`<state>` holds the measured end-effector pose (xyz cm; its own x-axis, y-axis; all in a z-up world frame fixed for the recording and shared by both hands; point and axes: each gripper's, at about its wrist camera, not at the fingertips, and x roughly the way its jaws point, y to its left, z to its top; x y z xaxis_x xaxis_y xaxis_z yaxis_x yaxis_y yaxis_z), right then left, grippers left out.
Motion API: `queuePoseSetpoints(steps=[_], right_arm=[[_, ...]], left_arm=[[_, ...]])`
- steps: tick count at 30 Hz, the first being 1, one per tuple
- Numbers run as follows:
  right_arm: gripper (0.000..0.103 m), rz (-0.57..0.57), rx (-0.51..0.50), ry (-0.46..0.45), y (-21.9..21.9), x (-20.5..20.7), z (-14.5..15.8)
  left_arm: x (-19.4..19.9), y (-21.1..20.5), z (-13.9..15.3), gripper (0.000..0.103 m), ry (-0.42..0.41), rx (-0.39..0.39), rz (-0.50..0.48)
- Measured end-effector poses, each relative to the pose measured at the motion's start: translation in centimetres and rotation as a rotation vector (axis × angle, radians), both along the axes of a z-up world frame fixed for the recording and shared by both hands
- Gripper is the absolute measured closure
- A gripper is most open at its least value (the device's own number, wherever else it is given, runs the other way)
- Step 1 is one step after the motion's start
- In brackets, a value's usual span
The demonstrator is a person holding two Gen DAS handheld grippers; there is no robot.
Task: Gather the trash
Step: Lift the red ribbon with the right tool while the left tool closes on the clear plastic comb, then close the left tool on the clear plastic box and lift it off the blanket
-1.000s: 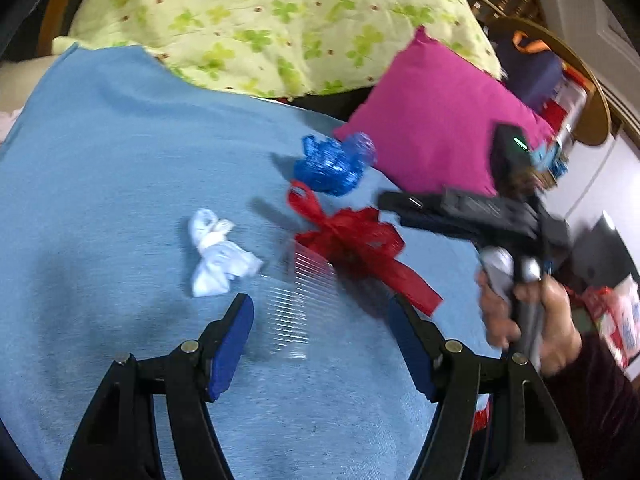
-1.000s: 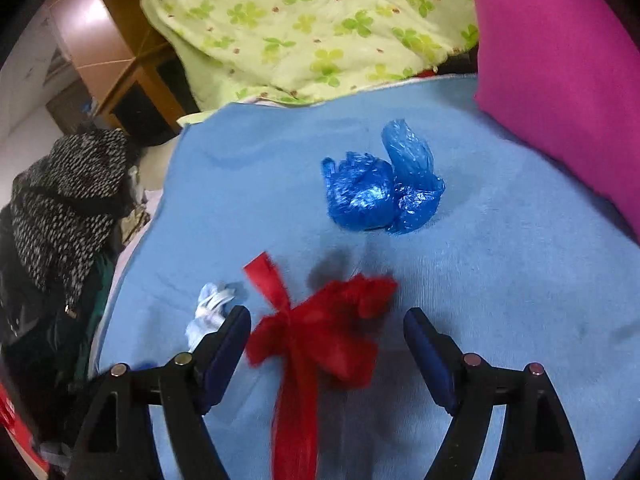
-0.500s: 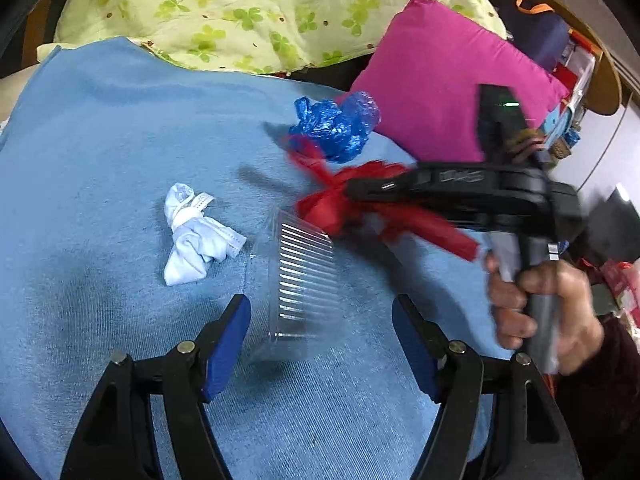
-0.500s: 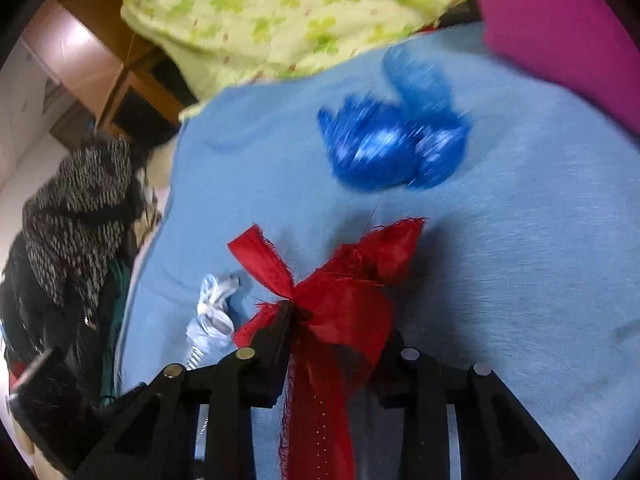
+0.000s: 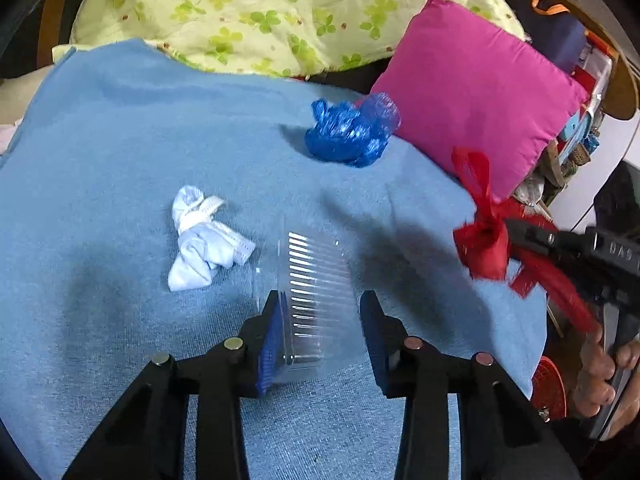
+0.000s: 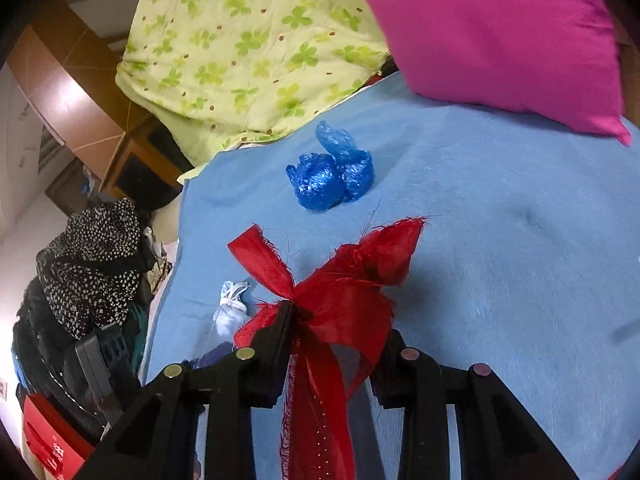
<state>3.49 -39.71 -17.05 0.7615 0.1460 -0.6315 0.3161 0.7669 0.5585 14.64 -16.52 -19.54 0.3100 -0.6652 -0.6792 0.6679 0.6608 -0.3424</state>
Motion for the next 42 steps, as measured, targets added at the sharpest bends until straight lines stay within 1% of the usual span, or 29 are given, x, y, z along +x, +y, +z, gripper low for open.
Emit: queuePoseSetpoints(steps=[2, 6, 8, 10, 13, 16, 17, 18, 19, 20, 21, 23, 25, 27, 29, 32, 35, 39, 42], right_arm=[[0.068, -0.005, 0.02, -0.001, -0.1, -0.7, -0.2], [0.068, -0.01, 0.022, -0.02, 0.1, -1.1, -0.1], [0.068, -0.011, 0.011, -0.032, 0.3, -1.2, 0.1], [0.068, -0.009, 0.008, -0.024, 0.5, -1.0, 0.0], [0.068, -0.009, 0.004, 0.002, 0.8, -0.6, -0.5], [0.068, -0.002, -0.007, 0.024, 1.1, -0.1, -0.9], [0.068, -0.001, -0.003, 0.026, 1.2, 0.0, -1.1], [0.068, -0.002, -0.002, 0.03, 1.2, 0.1, -1.2], [0.068, -0.004, -0.002, 0.032, 1.2, 0.1, -1.2], [0.068, -0.004, -0.002, 0.033, 1.2, 0.2, -1.2], [0.068, -0.004, 0.0, 0.031, 1.1, 0.2, -1.3], [0.068, -0.007, -0.002, 0.03, 1.0, 0.2, -1.3], [0.068, -0.009, -0.004, 0.033, 0.9, 0.2, -1.4], [0.068, -0.015, 0.0, 0.037, 0.7, 0.2, -1.5], [0.068, -0.019, -0.005, 0.042, 0.5, 0.3, -1.7], [0.068, -0.023, 0.013, 0.047, 0.3, 0.4, -1.9], [0.068, -0.011, 0.005, 0.051, 0.4, 0.6, -2.0], [0.068, -0.002, -0.003, 0.06, 0.5, 0.7, -2.1], [0.068, -0.007, 0.0, 0.063, 0.4, 0.7, -2.2]], left_arm=[[-0.4, 0.5, 0.5, 0.063, -0.021, -0.017, -0.004], [-1.1, 1.4, 1.3, 0.063, -0.043, -0.05, -0.014], [-1.5, 1.9, 1.6, 0.063, -0.055, -0.055, -0.021], [-1.7, 2.2, 1.7, 0.063, -0.057, -0.055, -0.021], [-1.3, 2.1, 1.4, 0.063, -0.059, -0.031, -0.007], [-0.8, 2.1, 0.9, 0.063, -0.048, -0.002, 0.034], [-0.7, 2.1, 0.9, 0.061, -0.052, 0.003, 0.037], [-0.8, 2.1, 1.0, 0.059, -0.056, 0.001, 0.036], [-0.9, 2.1, 1.1, 0.048, -0.06, -0.003, 0.036], [-1.0, 2.1, 1.2, 0.034, -0.065, -0.003, 0.041], [-1.0, 2.1, 1.3, 0.032, -0.073, -0.004, 0.048], [-1.0, 2.0, 1.3, 0.032, -0.073, -0.005, 0.048], [-0.6, 2.1, 0.8, 0.032, -0.049, 0.004, 0.063], [-0.1, 2.3, 0.1, 0.031, -0.006, 0.012, 0.083], [0.3, 2.5, -0.5, 0.031, 0.035, 0.001, 0.092], [0.6, 2.7, -0.7, 0.031, 0.038, 0.012, 0.113], [0.8, 3.2, -0.6, 0.031, 0.044, -0.011, 0.127], [0.6, 2.7, -1.0, 0.031, 0.076, -0.004, 0.095], [0.1, 2.1, -1.2, 0.031, 0.081, 0.017, 0.07]])
